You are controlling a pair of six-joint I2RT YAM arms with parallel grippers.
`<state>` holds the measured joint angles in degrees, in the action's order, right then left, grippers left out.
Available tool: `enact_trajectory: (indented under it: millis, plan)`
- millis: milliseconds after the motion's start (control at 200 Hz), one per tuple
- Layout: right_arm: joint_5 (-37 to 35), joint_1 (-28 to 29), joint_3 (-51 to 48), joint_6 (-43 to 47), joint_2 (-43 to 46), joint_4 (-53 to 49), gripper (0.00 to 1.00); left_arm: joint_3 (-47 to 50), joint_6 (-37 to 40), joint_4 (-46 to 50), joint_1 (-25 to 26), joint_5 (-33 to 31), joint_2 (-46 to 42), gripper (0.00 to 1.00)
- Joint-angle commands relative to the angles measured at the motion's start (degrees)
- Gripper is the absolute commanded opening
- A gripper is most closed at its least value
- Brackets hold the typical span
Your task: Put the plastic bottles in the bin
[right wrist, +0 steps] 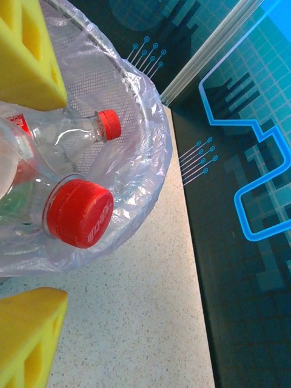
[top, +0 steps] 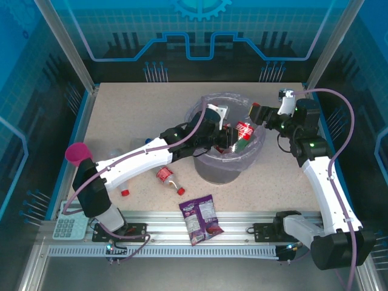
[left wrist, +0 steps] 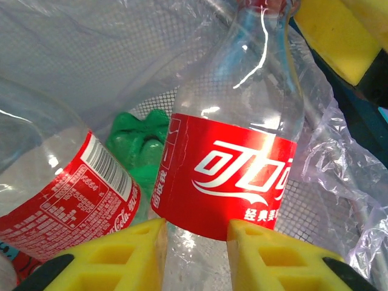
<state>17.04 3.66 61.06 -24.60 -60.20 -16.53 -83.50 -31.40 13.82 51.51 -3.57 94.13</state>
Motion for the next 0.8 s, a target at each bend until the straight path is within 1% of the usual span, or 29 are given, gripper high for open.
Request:
enact_trajectory:
  millis: [0, 80, 160, 320, 350, 390, 460, 510, 570, 660, 795]
  plan:
    - [1.04, -0.95, -0.5, -0.71, -0.18, 1.94, 0.78, -0.66, 1.1, 2.09, -0.17, 1.0, 1.38, 0.33]
    - [1.16, -1.02, -0.39, -0.56, -0.18, 1.86, 0.78, -1.23, 2.07, 2.52, -1.07, 0.19, 0.1, 0.36]
    - [1.47, -1.02, -0.33, -0.51, -0.18, 1.77, 0.78, -1.8, 3.14, 3.3, -2.33, -0.44, -1.48, 0.46]
    - [2.31, -0.93, 0.2, 0.17, -0.87, 1.29, 0.77, -4.06, 6.44, 8.25, -5.42, -2.81, -5.26, 0.62]
    - [2.45, -0.94, 0.4, 0.33, -1.11, 1.18, 0.78, -4.56, 7.01, 9.59, -6.19, -3.09, -6.08, 0.64]
    - [2.51, -0.94, 0.47, 0.5, -1.35, 1.15, 0.77, -5.7, 7.69, 12.44, -7.28, -3.19, -6.97, 0.64]
    - [2.49, -0.91, 0.58, 0.93, -1.76, 1.09, 0.78, -8.52, 7.67, 19.45, -9.47, -3.47, -8.24, 0.65]
    - [2.47, -0.93, 0.51, 1.14, -1.92, 1.09, 0.77, -9.08, 7.72, 22.62, -10.95, -3.37, -9.84, 0.68]
    - [2.47, -0.94, 0.63, 1.39, -2.19, 0.98, 0.78, -9.36, 7.21, 26.83, -13.62, -3.56, -11.71, 0.71]
    - [2.52, -0.88, 0.9, 1.94, -2.29, 0.89, 0.78, -8.38, 5.59, 33.82, -19.63, -3.21, -14.14, 0.74]
    - [2.21, -0.89, 1.33, 2.84, -2.33, 0.25, 0.78, -5.35, 8.84, 42.89, -27.44, -4.5, -15.67, 0.81]
